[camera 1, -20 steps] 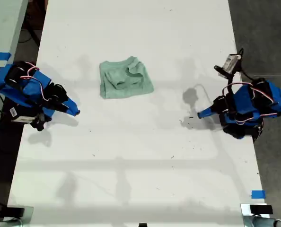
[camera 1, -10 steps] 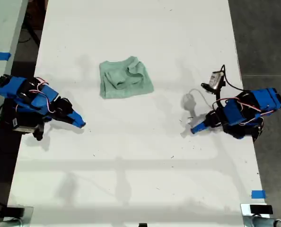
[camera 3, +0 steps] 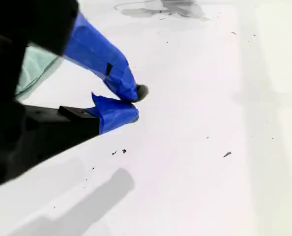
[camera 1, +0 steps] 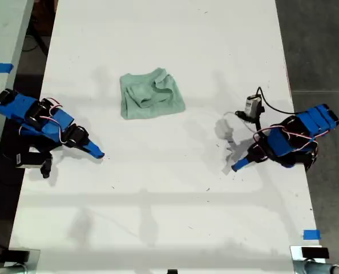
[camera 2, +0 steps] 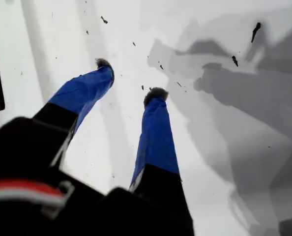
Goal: Fold t shirt
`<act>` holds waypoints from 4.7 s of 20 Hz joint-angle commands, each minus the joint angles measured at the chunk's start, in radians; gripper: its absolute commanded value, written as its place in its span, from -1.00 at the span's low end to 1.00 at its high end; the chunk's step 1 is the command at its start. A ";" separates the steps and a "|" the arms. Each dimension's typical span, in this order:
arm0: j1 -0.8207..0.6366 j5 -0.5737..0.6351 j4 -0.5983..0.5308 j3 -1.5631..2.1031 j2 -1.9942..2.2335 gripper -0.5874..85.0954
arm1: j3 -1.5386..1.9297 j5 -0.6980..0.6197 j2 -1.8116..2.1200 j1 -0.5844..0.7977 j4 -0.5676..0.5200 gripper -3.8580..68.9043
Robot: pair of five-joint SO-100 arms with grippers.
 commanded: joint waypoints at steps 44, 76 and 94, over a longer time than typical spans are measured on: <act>0.150 0.032 -0.020 0.021 0.005 -0.72 | 0.005 -0.018 -0.006 0.032 0.008 -0.44; 0.150 0.032 -0.020 0.021 0.005 -0.72 | 0.005 -0.018 -0.006 0.032 0.008 -0.44; 0.150 0.032 -0.020 0.021 0.005 -0.72 | 0.005 -0.018 -0.006 0.032 0.008 -0.44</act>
